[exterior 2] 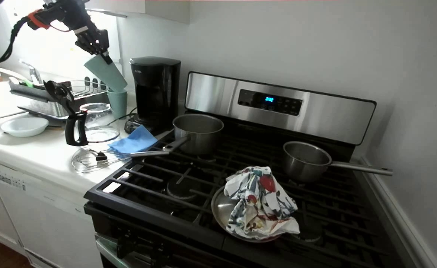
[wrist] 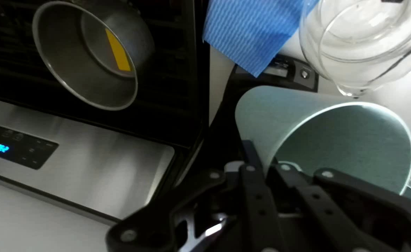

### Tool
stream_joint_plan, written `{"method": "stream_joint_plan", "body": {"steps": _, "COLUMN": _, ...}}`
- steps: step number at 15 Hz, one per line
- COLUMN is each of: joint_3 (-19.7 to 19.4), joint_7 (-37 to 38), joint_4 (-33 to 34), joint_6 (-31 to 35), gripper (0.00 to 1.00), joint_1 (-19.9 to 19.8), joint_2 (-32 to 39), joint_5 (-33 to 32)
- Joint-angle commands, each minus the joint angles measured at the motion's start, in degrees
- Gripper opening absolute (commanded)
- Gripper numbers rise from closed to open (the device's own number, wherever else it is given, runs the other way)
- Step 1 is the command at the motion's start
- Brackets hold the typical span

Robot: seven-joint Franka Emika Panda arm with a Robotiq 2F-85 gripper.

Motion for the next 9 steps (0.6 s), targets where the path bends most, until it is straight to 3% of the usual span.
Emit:
{"method": "stream_joint_plan", "body": {"steps": 1, "joint_3": 0.3, "joint_7": -6.4, "joint_4": -3.0, "joint_6": 5.4, "gripper": 0.01, "joint_1": 0.3, "joint_2": -4.6, "joint_5": 6.4}}
{"method": "stream_joint_plan", "body": {"steps": 9, "joint_3": 0.0, "joint_7": -21.0, "joint_4": -1.4, "joint_6": 2.5, "gripper": 0.01, "joint_1": 4.6, "joint_2": -5.7, "joint_5": 26.2}}
